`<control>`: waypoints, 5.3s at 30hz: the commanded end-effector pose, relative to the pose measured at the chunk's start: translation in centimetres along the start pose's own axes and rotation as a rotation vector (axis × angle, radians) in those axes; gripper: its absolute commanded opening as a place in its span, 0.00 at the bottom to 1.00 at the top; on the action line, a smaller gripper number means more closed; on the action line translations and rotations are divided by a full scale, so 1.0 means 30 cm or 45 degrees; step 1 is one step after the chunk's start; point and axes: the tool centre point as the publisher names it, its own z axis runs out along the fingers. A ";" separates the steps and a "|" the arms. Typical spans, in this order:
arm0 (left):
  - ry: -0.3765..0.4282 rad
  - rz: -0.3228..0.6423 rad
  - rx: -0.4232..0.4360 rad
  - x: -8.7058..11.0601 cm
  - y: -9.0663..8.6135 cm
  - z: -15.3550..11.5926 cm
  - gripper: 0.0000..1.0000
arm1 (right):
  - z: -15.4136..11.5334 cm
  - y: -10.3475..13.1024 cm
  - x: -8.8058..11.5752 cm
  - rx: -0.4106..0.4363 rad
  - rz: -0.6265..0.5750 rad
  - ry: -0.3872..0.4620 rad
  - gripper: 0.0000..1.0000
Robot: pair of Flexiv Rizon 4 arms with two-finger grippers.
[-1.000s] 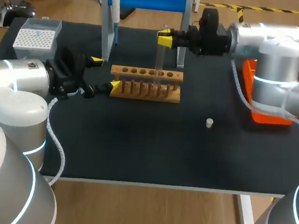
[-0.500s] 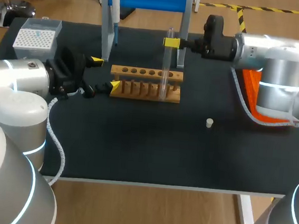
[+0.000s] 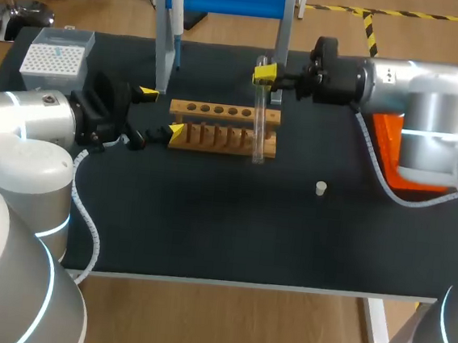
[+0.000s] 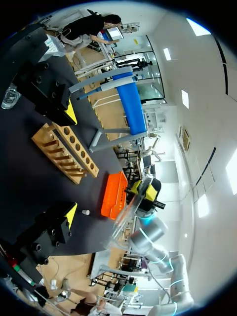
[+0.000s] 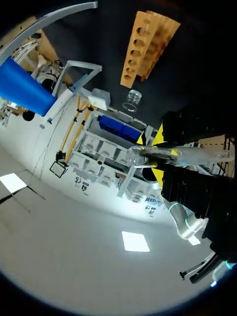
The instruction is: Invert the test tube, pick up the pipette, mount the tip to pipette, aspirate from beaker and dispense into the tube, eject the tip, return the pipette, and cap with the stopper.
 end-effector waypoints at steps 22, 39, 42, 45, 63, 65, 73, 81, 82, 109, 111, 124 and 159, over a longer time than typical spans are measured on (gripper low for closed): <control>0.002 0.002 0.012 -0.001 0.009 -0.006 1.00 | -0.016 -0.031 -0.041 0.089 0.369 -0.031 0.00; 0.002 0.002 0.012 -0.001 0.009 -0.006 1.00 | -0.022 -0.042 -0.042 0.098 0.436 -0.032 0.00; 0.002 0.002 0.012 -0.001 0.009 -0.006 1.00 | -0.022 -0.042 -0.042 0.098 0.436 -0.032 0.00; 0.002 0.002 0.012 -0.001 0.009 -0.006 1.00 | -0.022 -0.042 -0.042 0.098 0.436 -0.032 0.00; 0.216 0.467 0.528 0.054 -0.027 -0.006 1.00 | -0.022 -0.042 -0.042 0.098 0.436 -0.032 0.00; 0.235 0.516 0.596 0.058 -0.033 -0.017 1.00 | -0.022 -0.042 -0.042 0.098 0.436 -0.032 0.00; 0.323 0.738 0.700 0.097 -0.107 -0.043 1.00 | -0.022 -0.042 -0.042 0.098 0.436 -0.032 0.00; 0.355 0.720 0.687 0.101 -0.112 -0.037 1.00 | -0.022 -0.042 -0.042 0.098 0.436 -0.032 0.00; 0.355 0.720 0.687 0.101 -0.112 -0.037 1.00 | -0.022 -0.042 -0.042 0.098 0.436 -0.032 0.00; 0.018 1.438 0.836 0.164 -0.231 -0.075 1.00 | -0.022 -0.042 -0.042 0.098 0.436 -0.032 0.00; 0.018 1.438 0.836 0.164 -0.231 -0.075 1.00 | -0.022 -0.042 -0.042 0.098 0.436 -0.032 0.00; 0.088 1.861 0.868 0.292 -0.248 -0.022 1.00 | -0.022 -0.042 -0.042 0.098 0.436 -0.032 0.00; 0.156 2.036 0.930 0.423 -0.268 0.094 1.00 | -0.022 -0.042 -0.042 0.098 0.436 -0.032 0.00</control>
